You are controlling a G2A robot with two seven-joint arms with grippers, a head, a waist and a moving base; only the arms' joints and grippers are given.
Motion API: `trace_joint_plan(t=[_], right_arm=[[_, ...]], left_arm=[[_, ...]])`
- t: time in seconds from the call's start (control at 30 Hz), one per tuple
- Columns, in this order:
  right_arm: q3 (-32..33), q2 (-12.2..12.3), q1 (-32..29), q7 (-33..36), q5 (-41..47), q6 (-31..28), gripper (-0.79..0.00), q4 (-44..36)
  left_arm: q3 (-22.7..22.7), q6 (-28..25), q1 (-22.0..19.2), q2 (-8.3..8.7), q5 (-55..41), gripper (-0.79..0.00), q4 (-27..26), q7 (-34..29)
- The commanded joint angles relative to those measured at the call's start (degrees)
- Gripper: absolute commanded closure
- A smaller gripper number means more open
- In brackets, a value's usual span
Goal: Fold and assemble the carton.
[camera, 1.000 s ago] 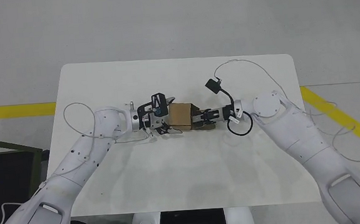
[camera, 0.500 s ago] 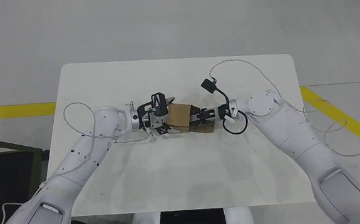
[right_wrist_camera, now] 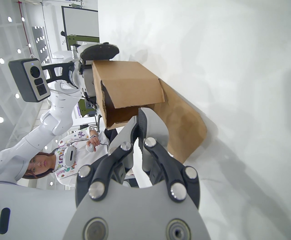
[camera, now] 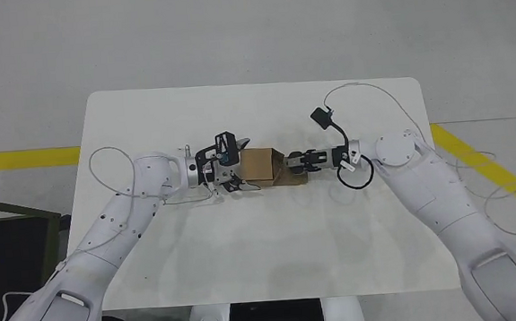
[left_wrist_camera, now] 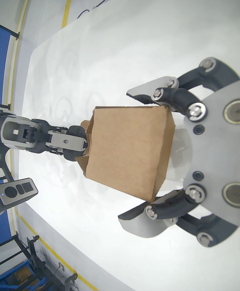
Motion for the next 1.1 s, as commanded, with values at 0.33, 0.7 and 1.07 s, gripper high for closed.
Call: trace_joint_plan(t=[0.33, 0.7, 1.07], right_arm=[[-2.1, -1.9, 2.3, 1.4, -0.7, -0.4, 0.0, 2.4], [-5.2, -4.6, 4.1, 2.4, 0.1, -1.5, 0.0, 4.3], [-7.3, -7.1, 5.9, 3.1, 0.7, -2.8, 0.0, 7.3]], left_arm=[[-0.9, -0.3, 0.5, 0.12, 0.1, -0.785, -0.5, -0.7], [-1.1, -0.8, 0.6, -0.01, 0.0, -0.785, -0.6, -1.0], [-1.3, -1.1, 0.6, -0.08, 0.4, -0.785, -0.6, -1.0]])
